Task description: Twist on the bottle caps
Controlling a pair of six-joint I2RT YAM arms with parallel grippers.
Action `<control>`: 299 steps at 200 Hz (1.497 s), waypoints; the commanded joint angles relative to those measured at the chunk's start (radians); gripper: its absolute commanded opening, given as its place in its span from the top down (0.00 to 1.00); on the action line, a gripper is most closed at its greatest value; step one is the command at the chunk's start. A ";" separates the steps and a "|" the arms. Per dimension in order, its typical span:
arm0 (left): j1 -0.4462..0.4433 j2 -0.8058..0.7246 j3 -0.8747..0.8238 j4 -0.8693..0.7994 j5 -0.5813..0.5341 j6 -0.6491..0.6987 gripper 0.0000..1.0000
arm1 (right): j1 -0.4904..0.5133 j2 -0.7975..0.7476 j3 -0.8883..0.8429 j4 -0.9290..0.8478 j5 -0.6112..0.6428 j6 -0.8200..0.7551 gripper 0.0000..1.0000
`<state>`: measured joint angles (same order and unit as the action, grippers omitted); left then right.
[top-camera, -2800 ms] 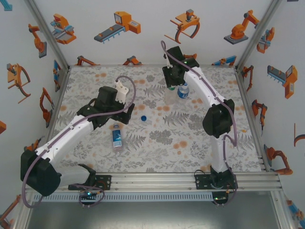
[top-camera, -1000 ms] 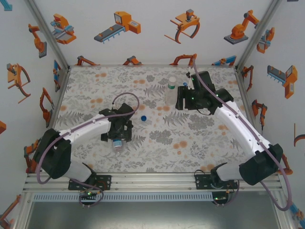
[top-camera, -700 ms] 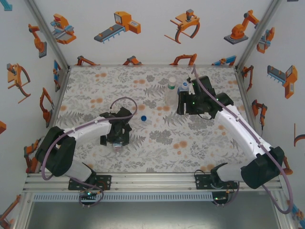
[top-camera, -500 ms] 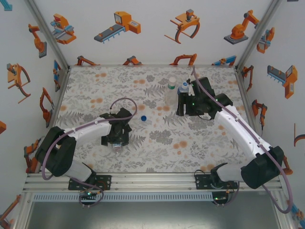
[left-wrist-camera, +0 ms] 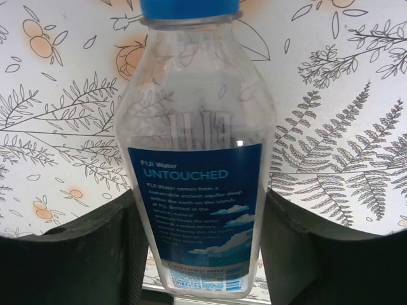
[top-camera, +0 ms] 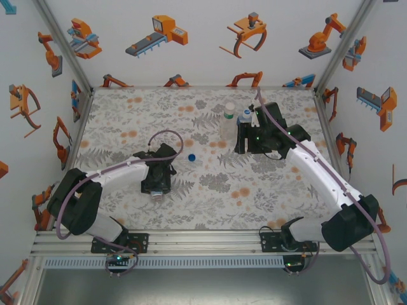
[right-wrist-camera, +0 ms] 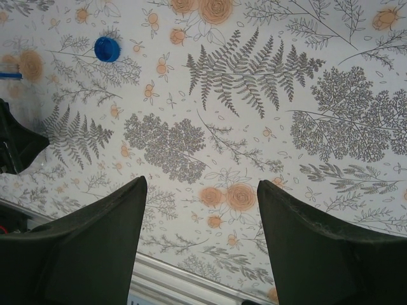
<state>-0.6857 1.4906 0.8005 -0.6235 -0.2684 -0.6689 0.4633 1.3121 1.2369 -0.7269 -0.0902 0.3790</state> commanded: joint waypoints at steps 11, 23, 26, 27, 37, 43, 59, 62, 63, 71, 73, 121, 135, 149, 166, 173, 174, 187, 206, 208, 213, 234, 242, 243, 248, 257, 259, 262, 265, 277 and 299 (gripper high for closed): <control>0.003 0.000 -0.037 0.002 -0.058 0.013 0.50 | 0.005 -0.027 -0.001 0.005 -0.009 0.016 0.35; 0.000 -0.023 -0.029 -0.012 -0.062 0.026 0.53 | 0.005 -0.028 0.000 0.004 -0.008 0.016 0.35; -0.002 -0.029 -0.024 -0.014 -0.064 0.030 0.54 | 0.005 -0.028 0.000 0.005 -0.008 0.016 0.35; -0.002 -0.033 -0.024 -0.015 -0.064 0.032 0.55 | 0.005 -0.028 0.000 0.005 -0.008 0.017 0.35; -0.006 -0.056 -0.013 -0.024 -0.062 0.051 0.58 | 0.005 -0.030 0.001 0.004 -0.008 0.017 0.35; -0.010 -0.074 -0.004 -0.025 -0.057 0.070 0.60 | 0.005 -0.030 0.003 0.004 -0.011 0.018 0.36; -0.027 -0.134 0.012 -0.012 -0.039 0.134 0.64 | 0.005 -0.030 0.006 0.009 -0.013 0.018 0.36; -0.030 -0.147 0.013 -0.006 -0.034 0.148 0.65 | 0.005 -0.030 0.007 0.008 -0.014 0.016 0.36; -0.030 -0.151 0.014 -0.005 -0.031 0.152 0.66 | 0.005 -0.031 0.007 0.009 -0.015 0.015 0.36; -0.031 -0.185 0.022 0.007 -0.010 0.186 0.68 | 0.005 -0.031 0.007 0.012 -0.022 0.013 0.36; -0.031 -0.194 0.023 0.012 -0.004 0.195 0.69 | 0.005 -0.029 0.008 0.013 -0.026 0.012 0.36; -0.031 -0.355 0.122 0.050 0.175 0.436 0.88 | 0.025 -0.028 0.013 0.026 -0.044 -0.018 0.36; -0.030 -0.390 0.157 0.055 0.252 0.520 0.90 | 0.031 -0.027 0.009 0.036 -0.045 -0.021 0.36; -0.029 -0.427 0.178 0.062 0.311 0.610 0.93 | 0.040 -0.022 0.012 0.038 -0.046 -0.019 0.36; 0.001 -0.475 0.180 0.085 0.498 0.742 1.00 | 0.056 -0.017 0.012 0.048 -0.043 -0.019 0.36; 0.015 -0.494 0.179 0.091 0.592 0.804 1.00 | 0.065 -0.016 0.010 0.054 -0.040 -0.020 0.36; 0.018 -0.496 0.178 0.093 0.600 0.813 1.00 | 0.066 -0.015 0.009 0.054 -0.040 -0.020 0.36; 0.035 -0.529 0.166 0.130 0.665 0.879 1.00 | 0.087 -0.010 0.004 0.071 -0.032 -0.020 0.36; 0.080 -0.574 0.127 0.202 0.742 0.958 1.00 | 0.126 0.006 -0.002 0.100 -0.014 -0.018 0.36; 0.086 -0.577 0.124 0.209 0.751 0.966 1.00 | 0.130 0.009 -0.004 0.104 -0.011 -0.018 0.36; 0.100 -0.587 0.113 0.225 0.773 0.986 1.00 | 0.143 0.015 -0.006 0.116 -0.004 -0.018 0.36; 0.137 -0.619 0.068 0.292 0.825 1.041 1.00 | 0.194 0.056 -0.016 0.167 0.020 -0.011 0.37; 0.145 -0.630 0.051 0.317 0.821 1.042 1.00 | 0.213 0.080 -0.014 0.184 0.032 -0.007 0.37; 0.146 -0.632 0.049 0.320 0.821 1.042 1.00 | 0.216 0.083 -0.013 0.186 0.033 -0.006 0.37; 0.148 -0.638 0.038 0.334 0.815 1.040 1.00 | 0.228 0.102 -0.008 0.195 0.044 0.000 0.38; 0.154 -0.651 0.018 0.357 0.794 1.029 1.00 | 0.247 0.139 0.005 0.207 0.059 0.007 0.38; 0.155 -0.654 0.014 0.362 0.789 1.025 1.00 | 0.252 0.146 0.007 0.211 0.063 0.008 0.38; 0.156 -0.659 0.008 0.370 0.781 1.022 1.00 | 0.259 0.161 0.012 0.216 0.066 0.009 0.38; 0.157 -0.664 0.002 0.379 0.777 1.018 1.00 | 0.265 0.176 0.018 0.221 0.070 0.010 0.38; 0.157 -0.681 0.005 0.371 0.756 1.003 0.99 | 0.285 0.236 0.044 0.241 0.084 0.015 0.39; 0.158 -0.701 0.010 0.357 0.687 0.970 0.99 | 0.304 0.368 0.113 0.268 0.098 0.030 0.40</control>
<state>-0.5350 0.8253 0.8055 -0.3191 0.4606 0.3096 0.7490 1.5757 1.2659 -0.5213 -0.0387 0.3801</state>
